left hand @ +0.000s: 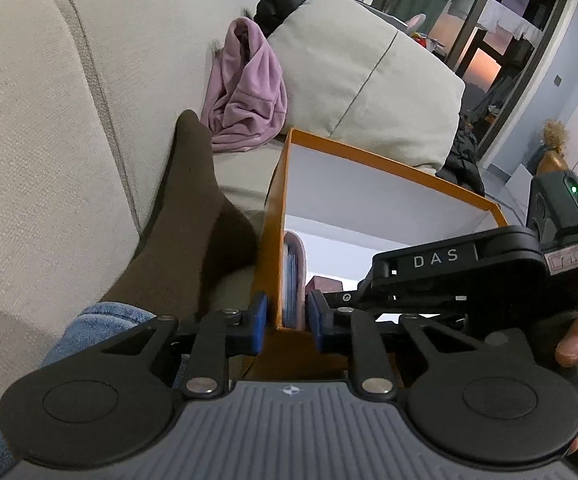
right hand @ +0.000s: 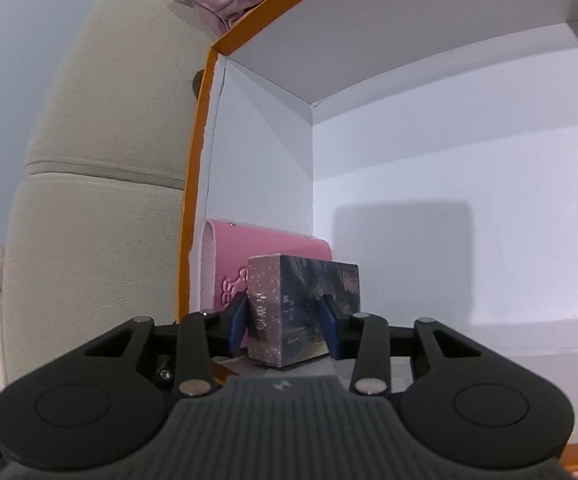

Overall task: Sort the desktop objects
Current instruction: 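Lower both items into the shoebox and open both grippers, then grasp the grey box with the left gripper while the right grasps the brown cardboard box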

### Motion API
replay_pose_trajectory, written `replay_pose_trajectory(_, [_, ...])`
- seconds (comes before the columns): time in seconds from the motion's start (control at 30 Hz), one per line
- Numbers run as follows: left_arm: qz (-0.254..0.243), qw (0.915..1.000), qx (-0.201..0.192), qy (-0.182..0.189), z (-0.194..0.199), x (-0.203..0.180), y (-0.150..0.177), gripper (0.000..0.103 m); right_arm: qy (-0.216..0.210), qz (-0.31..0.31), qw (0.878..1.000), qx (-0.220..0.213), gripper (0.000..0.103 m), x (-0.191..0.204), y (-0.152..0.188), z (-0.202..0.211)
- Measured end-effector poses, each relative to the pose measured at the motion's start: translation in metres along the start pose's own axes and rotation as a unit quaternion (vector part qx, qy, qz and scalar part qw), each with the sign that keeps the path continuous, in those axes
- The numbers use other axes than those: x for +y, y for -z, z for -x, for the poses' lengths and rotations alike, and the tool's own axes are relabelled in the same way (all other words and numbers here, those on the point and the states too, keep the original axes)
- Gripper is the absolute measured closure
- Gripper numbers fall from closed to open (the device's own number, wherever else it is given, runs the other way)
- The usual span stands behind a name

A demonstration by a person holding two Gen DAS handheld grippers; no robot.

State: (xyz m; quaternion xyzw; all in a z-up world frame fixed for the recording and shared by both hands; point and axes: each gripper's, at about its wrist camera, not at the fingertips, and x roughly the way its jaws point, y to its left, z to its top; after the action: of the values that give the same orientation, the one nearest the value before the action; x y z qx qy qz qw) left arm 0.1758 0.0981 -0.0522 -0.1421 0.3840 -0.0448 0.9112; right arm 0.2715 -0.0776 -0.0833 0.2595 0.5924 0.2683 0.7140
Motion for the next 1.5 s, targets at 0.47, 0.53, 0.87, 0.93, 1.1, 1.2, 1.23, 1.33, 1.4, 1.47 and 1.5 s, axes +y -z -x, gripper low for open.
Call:
replay_pose_trajectory(0.47, [0.010, 0.9995, -0.017, -0.024, 0.030, -0.001, -0.002, 0.067, 0.031, 0.068, 0.996, -0.048, 0.049, 0.015, -0.001, 0.013])
replay_pose_trajectory(0.53, [0.006, 0.9993, -0.023, -0.028, 0.039, -0.003, 0.000, 0.057, 0.032, 0.082, 0.995, -0.056, 0.044, 0.017, 0.000, 0.016])
replay_pose_trajectory(0.87, [-0.013, 0.9925, -0.067, -0.101, 0.084, -0.024, 0.023, 0.045, 0.044, 0.153, 0.981, -0.114, 0.037, 0.022, 0.021, 0.038])
replay_pose_trajectory(0.93, [-0.008, 0.9901, -0.079, -0.116, 0.093, -0.023, 0.031, 0.045, 0.049, 0.176, 0.972, -0.147, 0.031, 0.025, 0.032, 0.053])
replay_pose_trajectory(1.1, [-0.009, 0.9883, -0.085, -0.126, 0.109, -0.020, 0.048, 0.045, 0.059, 0.255, 0.940, -0.220, 0.029, 0.030, 0.079, 0.092])
replay_pose_trajectory(1.2, [-0.003, 0.9884, -0.098, -0.116, 0.115, -0.020, 0.060, 0.037, 0.063, 0.300, 0.917, -0.255, 0.029, 0.026, 0.113, 0.105])
replay_pose_trajectory(1.23, [-0.004, 0.9894, -0.096, -0.108, 0.116, -0.021, 0.065, 0.030, 0.065, 0.312, 0.912, -0.260, 0.029, 0.024, 0.121, 0.108])
replay_pose_trajectory(1.33, [0.002, 0.9963, -0.048, -0.071, 0.109, -0.023, 0.072, 0.028, 0.090, 0.332, 0.904, -0.252, 0.028, 0.015, 0.145, 0.110])
replay_pose_trajectory(1.4, [-0.003, 0.9989, -0.013, -0.045, 0.098, -0.025, 0.074, 0.028, 0.105, 0.322, 0.912, -0.233, 0.029, 0.006, 0.151, 0.108])
replay_pose_trajectory(1.47, [-0.034, 0.9984, 0.001, -0.044, 0.089, -0.035, 0.075, 0.028, 0.111, 0.302, 0.925, -0.203, 0.036, -0.002, 0.149, 0.102])
replay_pose_trajectory(1.5, [-0.059, 0.9971, 0.003, -0.048, 0.084, -0.041, 0.076, 0.028, 0.110, 0.295, 0.929, -0.193, 0.039, -0.006, 0.149, 0.101])
